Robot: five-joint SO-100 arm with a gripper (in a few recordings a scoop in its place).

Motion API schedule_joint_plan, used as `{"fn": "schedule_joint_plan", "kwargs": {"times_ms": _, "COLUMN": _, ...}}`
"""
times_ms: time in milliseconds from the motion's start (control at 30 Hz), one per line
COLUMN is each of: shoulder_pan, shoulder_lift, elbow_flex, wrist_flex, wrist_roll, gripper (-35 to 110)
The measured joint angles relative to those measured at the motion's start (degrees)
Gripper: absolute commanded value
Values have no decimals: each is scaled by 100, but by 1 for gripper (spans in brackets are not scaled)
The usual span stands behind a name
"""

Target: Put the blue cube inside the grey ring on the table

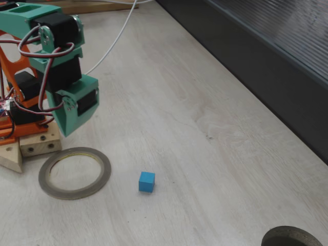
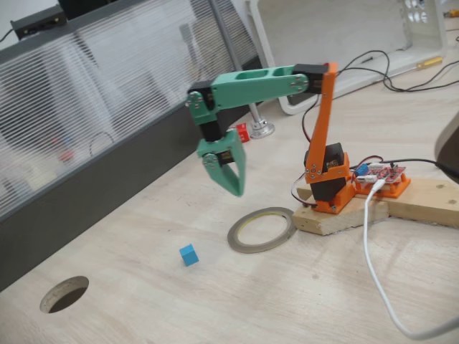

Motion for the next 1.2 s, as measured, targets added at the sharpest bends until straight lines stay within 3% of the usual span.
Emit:
{"fn": "schedule_joint_plan", "kwargs": {"times_ms": 333, "shoulder_pan": -123, "shoulder_lift": -1573, "elbow_flex": -1512, "wrist_flex": 0, "wrist_roll": 0, "gripper": 0}}
{"fn": "schedule_joint_plan", "kwargs": {"times_ms": 700, "shoulder_pan": -1617, "shoulder_lift": -2865, "elbow_flex": -2610, "wrist_flex": 0, "wrist_roll": 0, "gripper": 0}}
{"fn": "schedule_joint_plan", "kwargs": {"times_ms": 1200, "shoulder_pan": -1767, "shoulder_lift": -4140, "elbow_flex": -4271, "wrist_flex": 0, "wrist_roll": 0, "gripper": 0}}
